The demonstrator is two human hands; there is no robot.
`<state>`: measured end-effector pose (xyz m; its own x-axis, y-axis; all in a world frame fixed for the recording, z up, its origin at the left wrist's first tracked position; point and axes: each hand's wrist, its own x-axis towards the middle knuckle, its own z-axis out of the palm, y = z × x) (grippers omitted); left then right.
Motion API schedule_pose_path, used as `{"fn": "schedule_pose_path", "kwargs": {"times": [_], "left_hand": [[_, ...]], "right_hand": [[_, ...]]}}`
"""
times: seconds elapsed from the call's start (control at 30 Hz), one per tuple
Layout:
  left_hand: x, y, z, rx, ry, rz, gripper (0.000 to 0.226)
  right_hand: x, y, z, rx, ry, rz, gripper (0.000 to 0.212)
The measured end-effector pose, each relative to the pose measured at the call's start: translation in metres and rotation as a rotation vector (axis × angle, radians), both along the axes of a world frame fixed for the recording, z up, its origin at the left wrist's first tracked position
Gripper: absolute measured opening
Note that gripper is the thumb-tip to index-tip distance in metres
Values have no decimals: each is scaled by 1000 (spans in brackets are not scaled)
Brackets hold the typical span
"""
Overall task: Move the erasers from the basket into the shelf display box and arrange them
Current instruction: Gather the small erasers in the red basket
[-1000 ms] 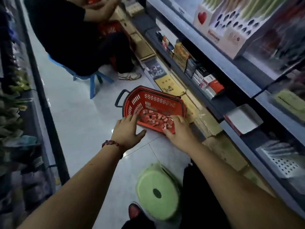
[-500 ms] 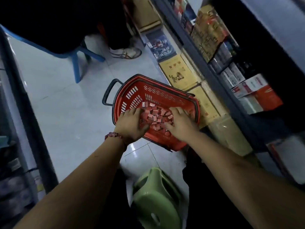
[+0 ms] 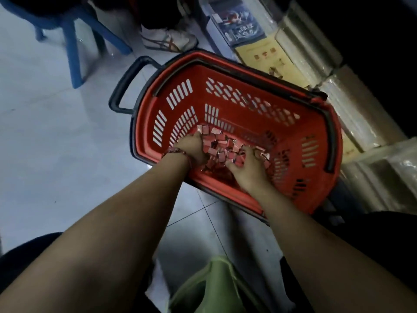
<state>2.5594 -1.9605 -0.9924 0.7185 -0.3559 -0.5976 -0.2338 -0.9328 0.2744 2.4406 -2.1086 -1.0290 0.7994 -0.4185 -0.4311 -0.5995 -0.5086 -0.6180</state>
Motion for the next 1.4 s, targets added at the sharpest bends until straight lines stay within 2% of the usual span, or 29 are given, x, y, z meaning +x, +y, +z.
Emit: {"fn": "schedule_pose_path", "kwargs": {"times": [0.23, 0.43, 0.63, 0.8, 0.87, 1.0, 1.1, 1.17, 1.27, 1.4], "left_hand": [[-51, 14, 5, -110, -144, 46, 70], [-89, 44, 3, -108, -90, 125, 70], [-86, 59, 7, -137, -75, 135, 71], [-82, 68, 17, -14, 29, 63, 87], [-77, 70, 20, 4, 76, 31, 92], [-71, 64, 24, 7, 213, -13, 95], [-60, 61, 21, -46, 240, 42, 82], [-46, 62, 15, -36, 289, 49, 83], [-32, 60, 9, 68, 406, -84, 104], [-37, 53, 3, 221, 481, -176, 92]], "right_hand": [[-29, -12, -1, -86, -122, 104, 64], [-51, -29, 1, -190, -88, 265, 75], [-52, -49, -8, -402, 40, 422, 76], [-36, -92, -19, -558, 161, 636, 83], [-21, -109, -21, -621, 185, 657, 89], [15, -111, -24, -620, 170, 698, 94], [31, -93, -34, -541, 189, 674, 100], [39, -77, -44, -509, 198, 706, 103], [55, -60, -51, -477, 163, 750, 106], [64, -49, -58, -453, 132, 837, 105]]}}
